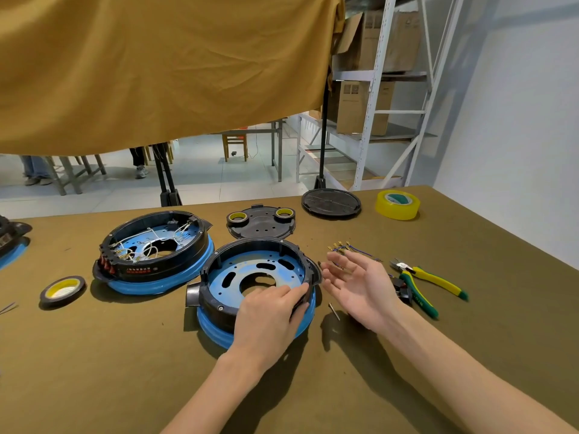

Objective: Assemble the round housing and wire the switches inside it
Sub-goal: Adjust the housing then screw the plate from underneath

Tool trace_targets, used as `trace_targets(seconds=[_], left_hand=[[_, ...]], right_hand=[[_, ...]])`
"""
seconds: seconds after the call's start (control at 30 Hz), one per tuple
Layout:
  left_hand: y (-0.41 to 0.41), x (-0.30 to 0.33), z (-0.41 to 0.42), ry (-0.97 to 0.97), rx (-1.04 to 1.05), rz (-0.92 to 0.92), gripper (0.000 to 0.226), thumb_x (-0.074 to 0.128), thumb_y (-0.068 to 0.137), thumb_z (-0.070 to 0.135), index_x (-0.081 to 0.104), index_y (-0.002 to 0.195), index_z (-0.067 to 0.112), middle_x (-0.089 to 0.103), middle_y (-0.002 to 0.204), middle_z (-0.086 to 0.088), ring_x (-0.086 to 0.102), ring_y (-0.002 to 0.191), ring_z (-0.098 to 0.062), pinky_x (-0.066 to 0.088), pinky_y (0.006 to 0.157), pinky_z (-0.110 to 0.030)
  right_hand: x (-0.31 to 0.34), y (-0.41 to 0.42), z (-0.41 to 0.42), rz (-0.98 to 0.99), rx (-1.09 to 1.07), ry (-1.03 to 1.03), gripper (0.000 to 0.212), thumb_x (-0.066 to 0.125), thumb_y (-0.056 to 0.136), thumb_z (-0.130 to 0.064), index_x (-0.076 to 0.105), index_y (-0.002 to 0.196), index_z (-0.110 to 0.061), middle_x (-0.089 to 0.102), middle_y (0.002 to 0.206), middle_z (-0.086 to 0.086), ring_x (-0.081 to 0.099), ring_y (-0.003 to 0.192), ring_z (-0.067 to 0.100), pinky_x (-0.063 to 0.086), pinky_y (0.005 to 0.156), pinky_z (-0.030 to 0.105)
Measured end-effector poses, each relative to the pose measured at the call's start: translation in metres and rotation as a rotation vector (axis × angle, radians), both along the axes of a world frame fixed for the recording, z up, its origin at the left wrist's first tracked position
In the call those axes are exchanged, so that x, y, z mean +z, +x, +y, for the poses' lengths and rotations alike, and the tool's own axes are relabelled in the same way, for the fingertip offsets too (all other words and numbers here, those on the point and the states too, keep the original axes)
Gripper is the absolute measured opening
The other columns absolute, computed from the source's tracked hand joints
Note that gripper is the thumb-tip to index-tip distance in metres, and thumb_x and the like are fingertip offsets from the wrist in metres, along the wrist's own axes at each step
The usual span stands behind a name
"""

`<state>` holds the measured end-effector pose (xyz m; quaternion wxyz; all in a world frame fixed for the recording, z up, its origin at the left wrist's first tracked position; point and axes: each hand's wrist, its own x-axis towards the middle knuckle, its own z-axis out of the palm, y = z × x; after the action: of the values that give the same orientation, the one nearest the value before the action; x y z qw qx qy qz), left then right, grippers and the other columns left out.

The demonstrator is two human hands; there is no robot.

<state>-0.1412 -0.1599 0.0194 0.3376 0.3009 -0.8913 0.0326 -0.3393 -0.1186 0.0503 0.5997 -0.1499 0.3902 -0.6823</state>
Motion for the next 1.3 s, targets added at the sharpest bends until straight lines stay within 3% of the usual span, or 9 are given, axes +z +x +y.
trace_targets(seconds=[0.2,0.33,0.5,0.63,0.7,0.87,1.0,1.17,1.3], left_hand=[[0.012,0.014,-0.008,0.112,-0.033,0.181,0.033,0.076,0.09,0.032,0.074,0.123,0.028,0.078,0.102,0.014,0.066,0.087,0.006,0.052,0.076,-0.008],[0.023,0.053,-0.017,0.248,-0.02,0.418,0.028,0.076,0.09,0.034,0.076,0.118,0.033,0.076,0.105,0.022,0.07,0.094,0.007,0.059,0.079,-0.019],[0.035,0.099,-0.014,0.453,-0.083,0.537,0.021,0.074,0.091,0.04,0.067,0.109,0.05,0.069,0.094,0.038,0.067,0.095,0.005,0.058,0.071,-0.016],[0.044,0.116,-0.012,0.398,0.037,0.283,0.079,0.072,0.07,0.077,0.049,0.134,0.038,0.059,0.112,0.026,0.062,0.101,0.001,0.054,0.08,-0.016],[0.046,0.123,-0.014,0.416,0.112,0.233,0.086,0.081,0.064,0.067,0.045,0.135,0.035,0.056,0.116,0.021,0.06,0.103,-0.003,0.052,0.084,-0.021],[0.059,0.129,-0.028,0.733,0.161,0.556,0.049,0.08,0.073,0.039,0.064,0.117,0.025,0.071,0.105,0.011,0.068,0.092,-0.004,0.058,0.077,-0.027],[0.082,0.11,-0.042,1.06,0.153,0.808,0.019,0.078,0.085,0.034,0.076,0.092,0.016,0.079,0.085,-0.006,0.072,0.062,-0.015,0.052,0.049,-0.023],[0.097,0.06,-0.049,1.404,0.207,0.969,0.048,0.073,0.086,0.045,0.067,0.118,0.01,0.076,0.108,-0.018,0.072,0.104,-0.034,0.053,0.081,-0.04],[0.109,0.031,-0.051,1.515,0.188,1.083,0.045,0.073,0.088,0.042,0.066,0.121,0.013,0.078,0.105,-0.017,0.073,0.105,-0.035,0.055,0.102,-0.049]], right_hand=[[-0.004,0.004,-0.001,0.884,-0.118,0.156,0.017,0.057,0.104,-0.025,0.07,0.113,-0.019,0.069,0.111,0.006,0.067,0.094,0.016,0.055,0.079,0.03],[0.01,0.018,-0.004,0.72,0.121,0.235,0.038,0.058,0.103,-0.041,0.055,0.127,-0.011,0.07,0.114,0.013,0.072,0.102,0.028,0.059,0.087,0.036],[0.06,0.027,-0.009,0.391,0.168,0.039,0.031,0.067,0.099,-0.023,0.067,0.122,-0.002,0.074,0.094,0.013,0.068,0.067,0.015,0.057,0.061,0.026],[0.095,0.041,-0.017,0.355,0.116,-0.011,0.023,0.07,0.097,-0.013,0.069,0.115,0.001,0.077,0.087,0.013,0.07,0.062,0.011,0.057,0.056,0.02],[0.108,0.05,-0.022,0.39,0.117,-0.07,0.024,0.069,0.097,-0.012,0.068,0.115,0.003,0.077,0.085,0.013,0.072,0.064,0.012,0.057,0.057,0.02],[0.124,0.052,-0.028,0.607,0.179,-0.122,0.035,0.054,0.106,-0.035,0.063,0.118,-0.003,0.076,0.085,0.015,0.07,0.062,0.02,0.057,0.054,0.027],[0.091,0.028,-0.016,1.163,0.075,-0.106,0.018,0.06,0.103,-0.023,0.071,0.097,-0.009,0.069,0.066,0.004,0.056,0.045,0.011,0.045,0.045,0.025],[0.027,0.009,0.001,1.738,0.163,0.171,0.01,0.06,0.099,-0.027,0.066,0.092,-0.022,0.07,0.075,-0.003,0.067,0.062,0.019,0.051,0.053,0.035],[0.001,0.015,0.007,1.734,-0.003,0.145,0.012,0.052,0.103,-0.024,0.049,0.092,-0.021,0.066,0.073,0.002,0.058,0.059,0.016,0.048,0.056,0.042]])
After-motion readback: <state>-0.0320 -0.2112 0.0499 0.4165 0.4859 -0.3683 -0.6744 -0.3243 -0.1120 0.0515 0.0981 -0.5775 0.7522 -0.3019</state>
